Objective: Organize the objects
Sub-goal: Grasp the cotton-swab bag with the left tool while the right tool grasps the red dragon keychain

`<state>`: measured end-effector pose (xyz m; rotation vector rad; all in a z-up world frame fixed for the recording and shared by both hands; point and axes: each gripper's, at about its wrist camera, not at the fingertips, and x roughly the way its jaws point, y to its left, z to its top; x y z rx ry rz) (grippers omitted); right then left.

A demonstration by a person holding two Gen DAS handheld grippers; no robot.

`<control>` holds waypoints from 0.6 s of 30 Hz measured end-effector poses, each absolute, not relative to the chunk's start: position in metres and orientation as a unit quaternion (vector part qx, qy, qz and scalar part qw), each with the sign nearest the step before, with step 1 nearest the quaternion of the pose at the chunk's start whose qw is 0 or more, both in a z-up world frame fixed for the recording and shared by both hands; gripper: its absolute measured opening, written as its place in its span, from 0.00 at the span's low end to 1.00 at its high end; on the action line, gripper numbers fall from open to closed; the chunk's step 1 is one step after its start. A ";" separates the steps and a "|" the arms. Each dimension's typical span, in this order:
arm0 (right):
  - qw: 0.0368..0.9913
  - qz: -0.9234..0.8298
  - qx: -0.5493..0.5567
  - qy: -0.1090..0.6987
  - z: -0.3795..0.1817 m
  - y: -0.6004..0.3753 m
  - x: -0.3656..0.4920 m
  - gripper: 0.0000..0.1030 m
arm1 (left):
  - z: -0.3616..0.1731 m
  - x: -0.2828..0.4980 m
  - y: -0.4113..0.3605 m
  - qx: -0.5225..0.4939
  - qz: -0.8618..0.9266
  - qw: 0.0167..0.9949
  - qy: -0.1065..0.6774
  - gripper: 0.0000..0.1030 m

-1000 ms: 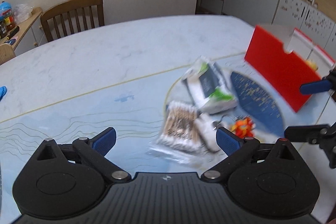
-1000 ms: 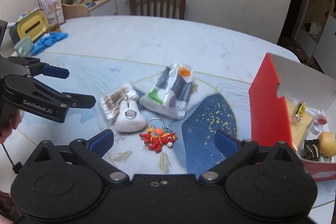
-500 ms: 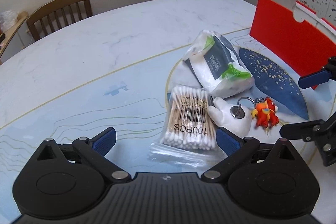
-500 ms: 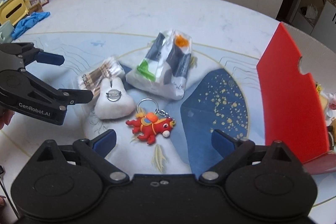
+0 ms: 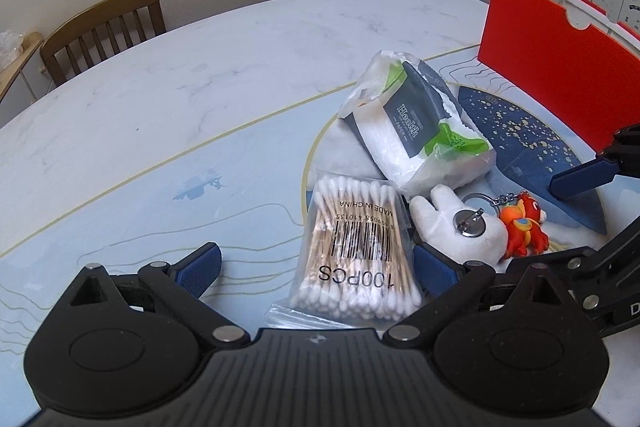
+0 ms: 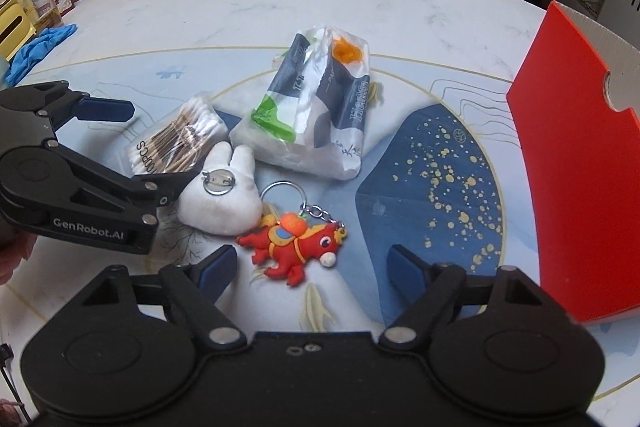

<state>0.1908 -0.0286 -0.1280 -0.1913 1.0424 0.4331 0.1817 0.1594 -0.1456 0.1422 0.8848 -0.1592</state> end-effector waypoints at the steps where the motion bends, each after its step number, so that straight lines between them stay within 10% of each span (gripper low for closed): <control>1: 0.842 0.204 -0.091 0.492 -0.128 -0.028 0.191 0.79 | -0.146 0.182 0.160 0.067 -0.077 0.899 0.427 0.99; 7: 0.845 0.214 -0.099 0.480 -0.127 -0.023 0.187 0.67 | -0.145 0.181 0.160 0.061 -0.074 0.902 0.422 0.92; 18: 0.850 0.218 -0.093 0.470 -0.125 -0.032 0.182 0.54 | -0.138 0.177 0.154 0.045 -0.085 0.900 0.426 0.41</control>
